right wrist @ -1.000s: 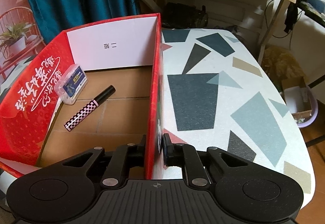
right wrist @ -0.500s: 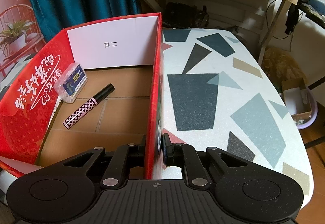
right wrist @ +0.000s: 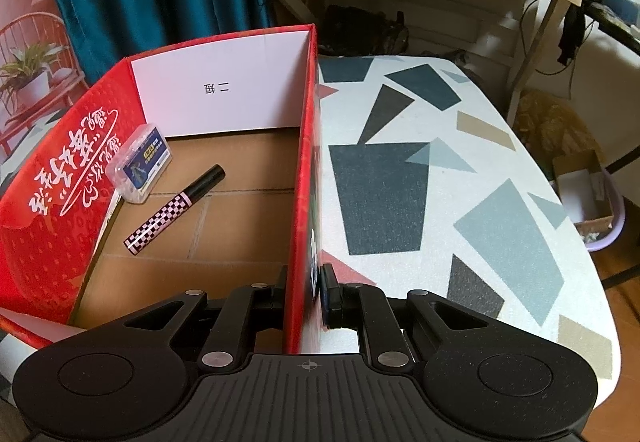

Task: Organize rigid objects

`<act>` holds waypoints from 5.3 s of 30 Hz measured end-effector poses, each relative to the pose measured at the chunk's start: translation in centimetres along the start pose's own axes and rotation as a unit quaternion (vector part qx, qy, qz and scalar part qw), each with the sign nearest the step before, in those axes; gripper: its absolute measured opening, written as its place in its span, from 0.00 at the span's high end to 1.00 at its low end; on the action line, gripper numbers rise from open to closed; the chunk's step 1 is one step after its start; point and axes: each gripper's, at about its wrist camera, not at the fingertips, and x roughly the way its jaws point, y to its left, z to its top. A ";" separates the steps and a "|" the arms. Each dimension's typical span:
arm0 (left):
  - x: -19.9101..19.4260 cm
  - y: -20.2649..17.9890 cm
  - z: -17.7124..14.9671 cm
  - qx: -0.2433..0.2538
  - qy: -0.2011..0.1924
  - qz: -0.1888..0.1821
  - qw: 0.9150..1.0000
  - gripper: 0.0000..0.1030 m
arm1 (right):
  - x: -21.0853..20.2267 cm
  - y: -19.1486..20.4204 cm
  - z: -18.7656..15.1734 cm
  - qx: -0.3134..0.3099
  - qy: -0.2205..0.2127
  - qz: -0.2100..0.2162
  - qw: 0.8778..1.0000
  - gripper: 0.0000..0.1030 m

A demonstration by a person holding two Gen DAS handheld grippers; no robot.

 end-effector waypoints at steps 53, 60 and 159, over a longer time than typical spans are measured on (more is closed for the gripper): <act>-3.9 -0.2 3.2 -0.062 -0.037 0.027 0.997 0.03 | 0.0 0.4 0.1 -0.006 0.000 -0.010 1.000 0.89; -4.7 -2.4 6.3 -0.023 -0.068 0.004 0.997 0.03 | 0.1 0.4 0.1 -0.005 0.000 -0.008 1.000 0.89; 4.4 -2.9 1.8 -0.024 0.048 -0.021 0.998 0.63 | 0.2 0.3 0.3 -0.002 0.002 -0.005 1.000 0.88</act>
